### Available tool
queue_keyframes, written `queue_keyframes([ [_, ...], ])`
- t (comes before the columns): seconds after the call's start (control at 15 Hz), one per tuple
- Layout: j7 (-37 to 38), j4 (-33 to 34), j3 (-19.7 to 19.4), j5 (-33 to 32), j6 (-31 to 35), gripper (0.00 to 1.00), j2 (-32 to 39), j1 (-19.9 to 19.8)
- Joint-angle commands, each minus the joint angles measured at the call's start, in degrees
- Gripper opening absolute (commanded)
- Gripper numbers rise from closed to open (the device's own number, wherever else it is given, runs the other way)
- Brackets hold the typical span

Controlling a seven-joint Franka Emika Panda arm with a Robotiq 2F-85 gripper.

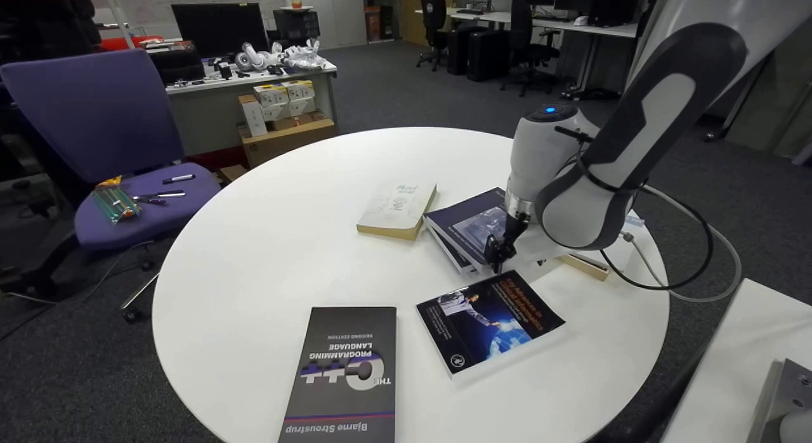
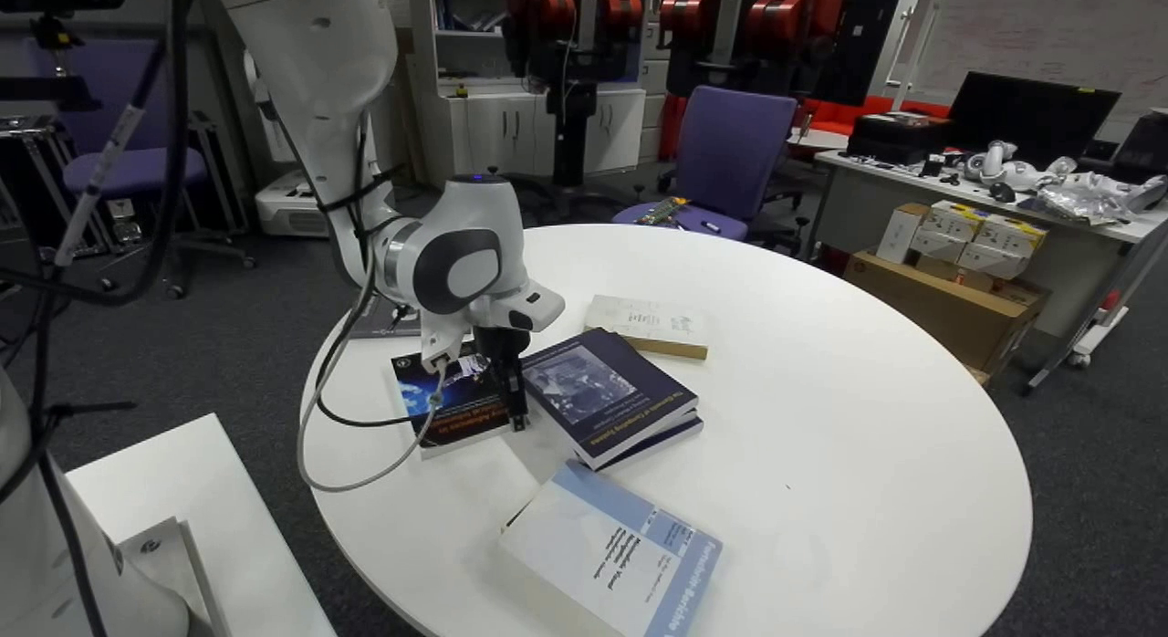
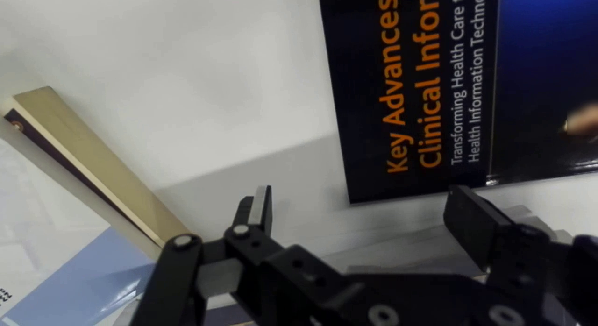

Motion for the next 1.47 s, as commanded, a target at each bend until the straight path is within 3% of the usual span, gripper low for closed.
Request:
queue_keyframes([
  [0.0, -2.1, 2.0, 0.8, 2.1, -0.3, 1.0, 0.9, -0.9],
  [0.87, -3.5, 3.9, 2.9, 4.0, -0.9, 1.0, 1.8, -1.4],
  [1.13, -17.5, 2.2, 14.0, 12.0, -4.1, 1.0, -2.1, -8.9],
  [1.27, -21.7, 3.7, 16.9, 15.4, -6.7, 1.0, -2.9, -10.6],
  [1.4, -23.7, 6.8, 17.3, 16.6, -10.9, 1.0, -2.9, -10.9],
])
